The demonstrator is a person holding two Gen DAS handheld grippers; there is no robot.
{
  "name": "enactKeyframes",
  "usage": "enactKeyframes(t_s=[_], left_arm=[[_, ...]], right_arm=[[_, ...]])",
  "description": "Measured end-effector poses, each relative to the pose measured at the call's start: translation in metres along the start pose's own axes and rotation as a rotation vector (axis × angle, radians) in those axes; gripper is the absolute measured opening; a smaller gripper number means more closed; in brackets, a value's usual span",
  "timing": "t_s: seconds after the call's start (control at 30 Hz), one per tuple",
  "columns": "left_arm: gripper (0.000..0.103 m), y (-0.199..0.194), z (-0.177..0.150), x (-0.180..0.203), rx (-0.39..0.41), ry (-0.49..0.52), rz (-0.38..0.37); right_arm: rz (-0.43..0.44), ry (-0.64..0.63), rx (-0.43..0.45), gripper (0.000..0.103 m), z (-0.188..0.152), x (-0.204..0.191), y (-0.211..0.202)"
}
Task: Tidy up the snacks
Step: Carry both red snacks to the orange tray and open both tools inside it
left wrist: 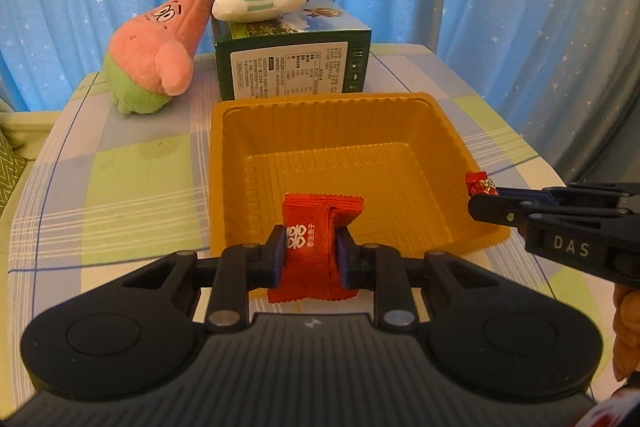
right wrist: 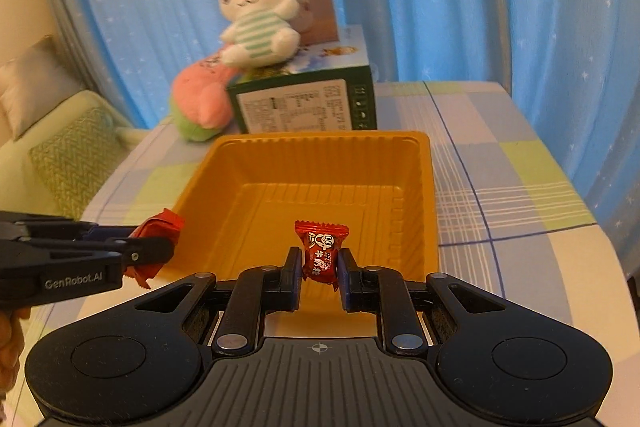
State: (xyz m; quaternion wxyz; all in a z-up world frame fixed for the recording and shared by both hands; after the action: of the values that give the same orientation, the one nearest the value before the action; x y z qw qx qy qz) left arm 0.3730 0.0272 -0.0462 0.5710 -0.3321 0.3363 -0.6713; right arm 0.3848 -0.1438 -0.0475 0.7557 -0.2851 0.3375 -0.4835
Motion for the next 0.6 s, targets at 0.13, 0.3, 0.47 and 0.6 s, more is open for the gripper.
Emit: enactKeyframes(t_s=[0.13,0.3,0.47,0.6], left_arm=[[0.023,0.019,0.013,-0.001,0.0,-0.01,-0.004],[0.023,0.036,0.022,0.002,0.001,-0.006,-0.02],[0.035,0.044,0.022,0.002,0.008,-0.004,-0.021],[0.035,0.045,0.016,-0.003,-0.004,-0.001,-0.007]], right_arm=[[-0.016,0.008,-0.02,0.019,0.012,0.007,0.023],[-0.019,0.026,-0.039,0.019,0.018,0.014,0.041],[-0.018,0.041,-0.058,0.019,0.017,0.019,0.05],[-0.014,0.045,-0.068,0.019,0.015,0.021,0.055]])
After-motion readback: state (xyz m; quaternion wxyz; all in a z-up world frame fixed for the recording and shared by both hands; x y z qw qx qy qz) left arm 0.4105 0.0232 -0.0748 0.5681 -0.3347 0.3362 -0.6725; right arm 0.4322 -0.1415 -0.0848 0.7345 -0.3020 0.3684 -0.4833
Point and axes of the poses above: each gripper's, at about its wrist camera, not at the fingertips, and y roughly the way its jaws point, x to its right, z to its top, the point moved 6 cm from there along y, roughly the way its jaws point, and after that the axes turned 8 degrees about -x, right-handed, at the moved point
